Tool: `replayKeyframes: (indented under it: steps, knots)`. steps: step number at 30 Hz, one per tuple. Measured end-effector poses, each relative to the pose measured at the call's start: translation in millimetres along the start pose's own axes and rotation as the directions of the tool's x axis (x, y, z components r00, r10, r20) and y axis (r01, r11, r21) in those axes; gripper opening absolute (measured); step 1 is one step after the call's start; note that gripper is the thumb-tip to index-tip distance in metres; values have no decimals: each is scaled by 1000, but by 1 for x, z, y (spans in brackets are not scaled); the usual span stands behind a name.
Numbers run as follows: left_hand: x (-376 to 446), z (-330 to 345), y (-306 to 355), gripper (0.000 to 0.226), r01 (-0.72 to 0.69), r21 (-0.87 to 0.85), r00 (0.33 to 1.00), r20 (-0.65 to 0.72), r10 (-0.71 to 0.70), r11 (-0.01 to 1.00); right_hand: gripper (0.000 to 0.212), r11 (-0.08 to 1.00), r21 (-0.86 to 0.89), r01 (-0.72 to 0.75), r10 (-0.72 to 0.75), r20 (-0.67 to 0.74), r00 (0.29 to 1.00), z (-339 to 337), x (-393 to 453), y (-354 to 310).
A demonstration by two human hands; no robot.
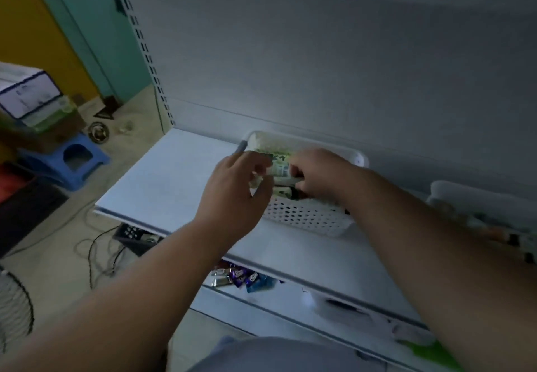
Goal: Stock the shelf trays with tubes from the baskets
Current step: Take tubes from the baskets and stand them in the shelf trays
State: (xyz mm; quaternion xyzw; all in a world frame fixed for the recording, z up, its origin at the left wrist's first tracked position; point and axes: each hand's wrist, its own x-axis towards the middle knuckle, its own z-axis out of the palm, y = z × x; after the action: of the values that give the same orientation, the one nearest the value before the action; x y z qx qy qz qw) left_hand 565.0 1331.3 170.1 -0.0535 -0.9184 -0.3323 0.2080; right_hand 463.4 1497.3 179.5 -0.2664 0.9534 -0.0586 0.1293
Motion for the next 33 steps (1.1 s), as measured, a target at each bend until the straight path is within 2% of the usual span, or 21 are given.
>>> replayKeyframes:
  steps: [2,4,5,7,9,10,12,14,18,20,23,24,26,29,31,33]
  knots:
    - [21,-4,-10,18,-59,-27,996,68,61,998,13,996,68,-64,63,14,998,-6,-8,1]
    - [39,-4,-15,18,-93,-38,985,145,97,995,11,964,222,-143,155,-38,987,-12,-22,10]
    - [48,-3,-18,19,-103,-35,974,198,108,994,11,920,354,-167,208,-82,975,-15,-31,13]
    - [63,3,-18,19,-109,15,924,371,95,994,13,730,660,-178,358,-147,922,-18,-51,14]
    - [76,11,-13,21,-158,139,808,587,48,978,19,496,857,-140,484,-139,864,-14,-69,9]
    - [84,15,-8,23,-257,209,729,683,47,944,22,419,902,-106,520,-142,842,-11,-75,4]
    - [94,23,0,27,-451,264,582,811,58,852,25,343,938,-42,555,-166,815,-1,-84,-6]
    - [101,31,3,29,-514,245,529,845,79,822,24,275,961,10,563,-170,809,7,-87,-12]
    - [101,35,-2,28,-516,230,551,826,114,825,26,141,987,79,595,-148,790,14,-91,-17]
    - [99,29,-2,24,-473,185,619,766,176,861,28,107,988,113,610,-155,777,17,-94,-16]
    - [94,17,6,18,-424,16,771,531,352,906,30,28,983,182,629,-159,761,14,-101,-16]
    - [91,14,11,22,-455,-47,792,435,428,889,31,2,979,205,634,-160,756,13,-104,-15]
    - [84,12,25,30,-525,-141,790,286,543,839,31,-31,967,253,656,-171,735,12,-114,-14]
    - [70,19,51,24,-540,-284,788,160,595,792,24,2,952,306,726,-212,654,13,-139,-7]
    - [58,28,73,18,-444,-383,836,148,528,810,26,64,945,322,789,-246,563,16,-167,3]
    - [44,44,95,11,-292,-456,888,197,415,841,28,101,931,351,837,-270,475,19,-197,13]
